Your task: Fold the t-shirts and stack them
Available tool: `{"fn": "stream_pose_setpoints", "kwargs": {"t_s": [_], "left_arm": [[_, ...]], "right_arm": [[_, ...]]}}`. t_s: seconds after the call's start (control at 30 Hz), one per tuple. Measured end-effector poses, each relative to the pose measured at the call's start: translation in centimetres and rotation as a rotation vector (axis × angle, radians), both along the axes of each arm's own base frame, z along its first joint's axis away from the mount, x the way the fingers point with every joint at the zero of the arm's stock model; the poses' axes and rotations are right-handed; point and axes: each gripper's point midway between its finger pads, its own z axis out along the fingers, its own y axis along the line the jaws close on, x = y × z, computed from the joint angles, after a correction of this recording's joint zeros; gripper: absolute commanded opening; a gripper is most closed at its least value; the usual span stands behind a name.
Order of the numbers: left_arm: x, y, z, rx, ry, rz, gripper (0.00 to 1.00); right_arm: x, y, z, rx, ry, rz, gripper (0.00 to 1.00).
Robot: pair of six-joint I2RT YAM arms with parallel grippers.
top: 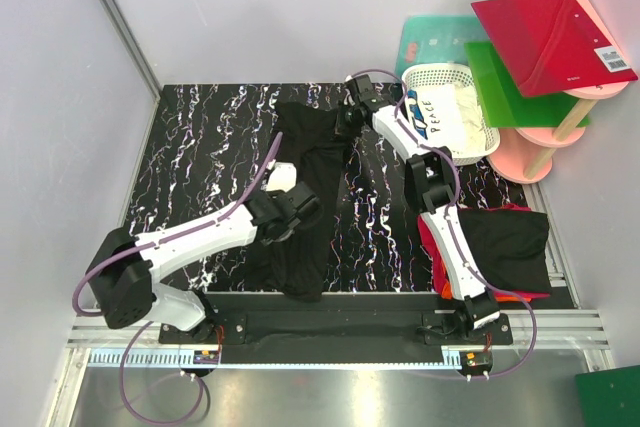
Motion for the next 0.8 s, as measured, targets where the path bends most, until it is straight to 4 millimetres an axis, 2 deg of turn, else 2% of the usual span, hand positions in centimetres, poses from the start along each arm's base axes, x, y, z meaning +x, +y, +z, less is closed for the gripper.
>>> {"fn": "stream_pose_setpoints", "kwargs": {"t_s": [0.2,0.5,0.57,0.6,0.63,0.67,0.7,0.73,0.77,0.8], "left_arm": [[0.3,-0.8,0.0,-0.017,0.013,-0.006,0.0],[0.4,-1.3,0.2,-0.04,0.012,-0.011,0.0],[0.6,-1.6,0.4,-0.049,0.004,-0.016,0.03],[0.7,-1.7,0.4,-0.052,0.001,-0.018,0.08],[0.8,-1.8,0.5,-0.054,-0.002,-0.021,0.24],[0.9,-1.9,0.4,-0.053,-0.003,-0.026,0.33],[1.0,-2.0,0.4,-0.054,-0.005,-0.03,0.53],[1.1,-2.2,0.4,-0.059,-0.008,-0.033,0.9],[1.2,-2.4,0.4,-0.066,-0.013,-0.032,0.99],[1.3,-2.4,0.5,-0.061,-0.014,-0.045,0.99]], "right_arm": [[0.9,-1.5,-0.2,0.054,0.056,-0.06,0.0],[5.1,-4.2,-0.1,0.204,0.048,-0.164,0.0],[6.0,-4.6,0.0,0.231,0.026,-0.178,0.0],[6.4,-4.7,0.1,0.239,0.015,-0.184,0.0],[6.8,-4.8,0.1,0.247,0.001,-0.186,0.0],[7.2,-4.7,0.3,0.255,-0.017,-0.186,0.0],[7.4,-4.7,0.4,0.26,-0.028,-0.185,0.0],[7.6,-4.6,0.4,0.264,-0.037,-0.183,0.0],[7.8,-4.5,0.8,0.275,-0.052,-0.174,0.0],[7.8,-4.2,1.0,0.285,-0.06,-0.162,0.04]]}}
